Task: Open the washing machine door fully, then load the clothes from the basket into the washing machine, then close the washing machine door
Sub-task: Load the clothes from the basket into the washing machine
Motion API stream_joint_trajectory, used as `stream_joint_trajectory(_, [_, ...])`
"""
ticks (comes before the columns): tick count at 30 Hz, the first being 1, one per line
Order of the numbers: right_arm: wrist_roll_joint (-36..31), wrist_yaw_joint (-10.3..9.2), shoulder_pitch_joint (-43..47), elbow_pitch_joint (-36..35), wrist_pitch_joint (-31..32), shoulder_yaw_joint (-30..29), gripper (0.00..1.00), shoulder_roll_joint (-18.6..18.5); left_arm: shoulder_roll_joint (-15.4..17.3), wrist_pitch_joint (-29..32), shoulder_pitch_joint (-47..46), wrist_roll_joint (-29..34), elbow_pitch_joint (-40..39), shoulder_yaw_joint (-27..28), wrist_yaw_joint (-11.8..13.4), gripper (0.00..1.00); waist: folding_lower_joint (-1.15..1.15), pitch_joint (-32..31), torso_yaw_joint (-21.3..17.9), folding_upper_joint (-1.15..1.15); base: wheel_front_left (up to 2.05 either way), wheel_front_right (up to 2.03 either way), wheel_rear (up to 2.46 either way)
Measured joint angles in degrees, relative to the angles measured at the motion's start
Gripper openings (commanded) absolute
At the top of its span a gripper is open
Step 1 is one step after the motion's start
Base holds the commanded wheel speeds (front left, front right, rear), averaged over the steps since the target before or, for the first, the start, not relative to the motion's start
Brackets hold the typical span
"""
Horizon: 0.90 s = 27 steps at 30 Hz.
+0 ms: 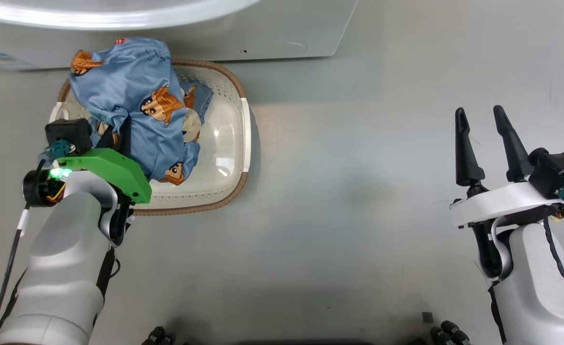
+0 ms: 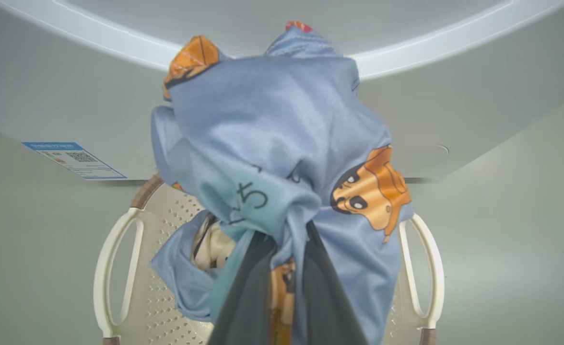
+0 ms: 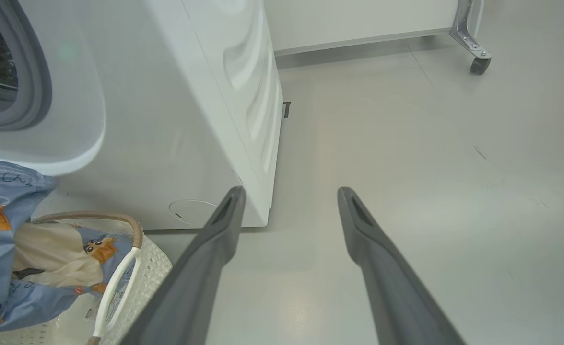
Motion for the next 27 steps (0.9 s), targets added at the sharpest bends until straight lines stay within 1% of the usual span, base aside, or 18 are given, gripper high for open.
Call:
stream_joint_trajectory(4, [0.2, 0.00, 0.8, 0.5, 0.0, 0.4, 1.00, 0.0, 1.2, 0.0, 2.6, 0.0, -2.6, 1.6, 0.0, 0.00, 0.00, -2.7, 0.2, 0.00, 0.00, 0.00, 0.00])
stream_joint_trajectory(12, [0.9, 0.00, 3.2, 1.7, 0.0, 0.8, 1.00, -0.2, 1.8, 0.0, 6.0, 0.7, -8.7, 3.3, 0.0, 0.00, 0.00, -7.7, 0.4, 0.00, 0.00, 0.00, 0.00])
stream_joint_trajectory(19, [1.0, 0.00, 3.9, 2.1, 0.0, 0.7, 1.00, -0.7, 1.8, 0.0, 9.5, 2.3, -13.9, 5.7, 0.0, 0.00, 0.00, -11.7, 1.1, 0.00, 0.00, 0.00, 0.00])
stream_joint_trajectory(27, [1.5, 0.00, 6.2, 2.3, 0.0, 0.7, 1.00, -1.1, 2.2, 0.0, 14.3, 6.0, -20.9, 8.8, 0.3, 0.00, 0.00, -16.4, 1.9, 0.00, 0.00, 0.00, 0.00])
